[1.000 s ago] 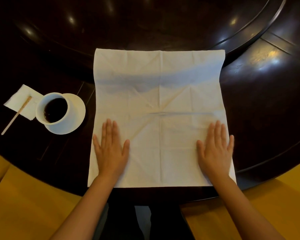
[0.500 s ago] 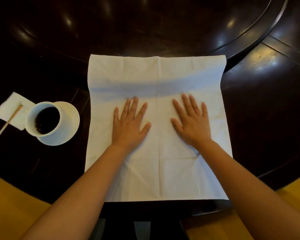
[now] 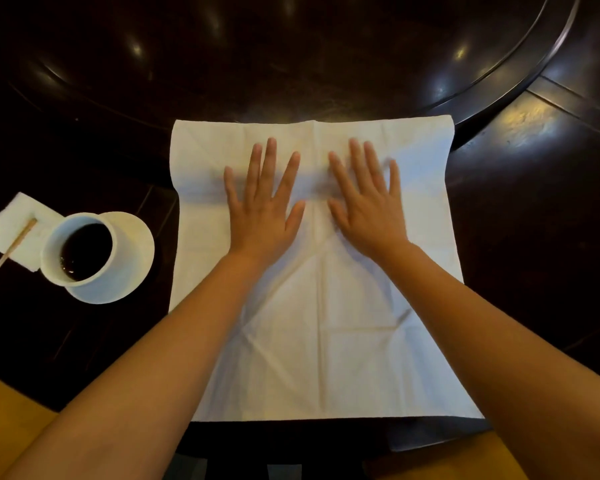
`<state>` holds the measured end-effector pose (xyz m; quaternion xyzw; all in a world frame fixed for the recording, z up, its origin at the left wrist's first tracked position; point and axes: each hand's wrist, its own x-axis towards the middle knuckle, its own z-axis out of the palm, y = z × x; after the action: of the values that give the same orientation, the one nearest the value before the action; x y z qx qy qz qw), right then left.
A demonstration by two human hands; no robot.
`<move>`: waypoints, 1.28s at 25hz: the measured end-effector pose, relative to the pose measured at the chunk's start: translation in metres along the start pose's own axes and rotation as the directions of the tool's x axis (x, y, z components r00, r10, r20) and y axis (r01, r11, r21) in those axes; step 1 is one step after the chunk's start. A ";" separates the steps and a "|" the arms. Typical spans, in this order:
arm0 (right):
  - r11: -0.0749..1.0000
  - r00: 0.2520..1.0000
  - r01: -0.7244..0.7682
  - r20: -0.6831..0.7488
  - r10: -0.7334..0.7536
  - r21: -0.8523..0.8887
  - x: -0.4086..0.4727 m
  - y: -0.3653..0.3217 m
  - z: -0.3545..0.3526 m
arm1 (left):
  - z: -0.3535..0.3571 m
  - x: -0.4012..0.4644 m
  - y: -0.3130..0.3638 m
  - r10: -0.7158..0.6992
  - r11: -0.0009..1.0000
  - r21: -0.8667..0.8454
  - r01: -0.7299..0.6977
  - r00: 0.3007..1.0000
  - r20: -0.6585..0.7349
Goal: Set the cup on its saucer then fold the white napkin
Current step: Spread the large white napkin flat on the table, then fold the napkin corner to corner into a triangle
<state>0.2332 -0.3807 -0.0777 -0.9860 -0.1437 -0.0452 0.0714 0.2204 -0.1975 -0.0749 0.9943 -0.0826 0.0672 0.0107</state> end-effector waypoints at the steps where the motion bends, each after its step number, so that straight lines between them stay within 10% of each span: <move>1: 1.000 1.000 0.015 0.025 -0.015 -0.022 0.008 -0.002 0.000 | 0.002 0.010 0.001 0.000 1.000 0.017 -0.001 0.999 0.035; 8: 0.974 0.977 -0.210 0.045 0.207 0.082 -0.001 0.045 -0.013 | 0.001 0.006 -0.025 -0.181 0.980 -0.074 0.185 0.982 0.053; 21: 0.907 0.763 0.412 0.512 -0.394 0.085 -0.232 0.069 -0.064 | -0.008 -0.155 0.103 0.152 0.984 -0.131 -0.118 0.945 0.291; 32: 0.836 0.708 0.525 0.464 -0.533 0.159 -0.240 0.082 -0.076 | -0.010 -0.169 0.109 0.141 0.983 -0.158 -0.093 0.937 0.321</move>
<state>0.0224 -0.5372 -0.0401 -0.8808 -0.4337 0.1886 0.0241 0.0354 -0.2773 -0.0869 0.9815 -0.1468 -0.1059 0.0627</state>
